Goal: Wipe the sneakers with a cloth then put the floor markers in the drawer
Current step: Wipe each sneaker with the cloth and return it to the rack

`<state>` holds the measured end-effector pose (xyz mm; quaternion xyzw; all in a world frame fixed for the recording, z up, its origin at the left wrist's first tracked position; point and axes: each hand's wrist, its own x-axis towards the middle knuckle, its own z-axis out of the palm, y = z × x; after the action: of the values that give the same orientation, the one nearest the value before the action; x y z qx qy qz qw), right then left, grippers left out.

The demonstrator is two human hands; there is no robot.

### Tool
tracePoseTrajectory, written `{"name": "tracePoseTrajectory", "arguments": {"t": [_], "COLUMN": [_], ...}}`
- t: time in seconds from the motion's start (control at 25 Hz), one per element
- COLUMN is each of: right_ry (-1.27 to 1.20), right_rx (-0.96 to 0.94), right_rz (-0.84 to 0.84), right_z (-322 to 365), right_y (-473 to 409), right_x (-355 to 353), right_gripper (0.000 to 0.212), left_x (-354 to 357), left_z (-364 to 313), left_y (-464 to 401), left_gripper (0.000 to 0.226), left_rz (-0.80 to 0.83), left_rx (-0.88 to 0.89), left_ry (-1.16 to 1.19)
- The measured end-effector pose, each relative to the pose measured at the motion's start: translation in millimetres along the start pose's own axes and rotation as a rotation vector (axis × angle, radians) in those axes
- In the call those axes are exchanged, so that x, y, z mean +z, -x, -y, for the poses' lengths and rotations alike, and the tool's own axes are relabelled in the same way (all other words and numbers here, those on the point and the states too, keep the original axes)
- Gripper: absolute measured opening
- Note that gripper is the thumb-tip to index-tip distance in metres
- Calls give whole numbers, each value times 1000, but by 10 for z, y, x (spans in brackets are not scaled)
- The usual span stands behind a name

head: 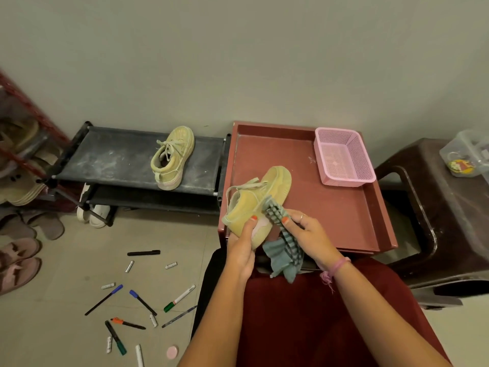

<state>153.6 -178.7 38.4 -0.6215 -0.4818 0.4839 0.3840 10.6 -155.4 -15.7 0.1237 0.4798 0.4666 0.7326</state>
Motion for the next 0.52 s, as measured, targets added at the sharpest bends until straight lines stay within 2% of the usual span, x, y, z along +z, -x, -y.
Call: {"name": "tracePoseTrajectory", "arguments": {"t": [0.16,0.24,0.4,0.52], "right_ry": [-281,-390,-574,-706], "right_rx": [99,151,211,242], "right_rz": [-103,-174,-274,-294], "right_z": [54,96,108,60], "right_y": [-87,-192,-492,-699], "right_x": [-72,-55,-15,16], "right_gripper": [23,24,26,28], "left_x": [-121,-195,-313,-392], "left_z": [-305,-587,-1104,-1274], "left_y": [20,-27,-407,-818], "left_gripper": [42,41,57,69], "left_rz": [-82,-187,-410,-507], "left_rx": [202,292,437,479], "left_ry": [-62,-128,-296,-409]}}
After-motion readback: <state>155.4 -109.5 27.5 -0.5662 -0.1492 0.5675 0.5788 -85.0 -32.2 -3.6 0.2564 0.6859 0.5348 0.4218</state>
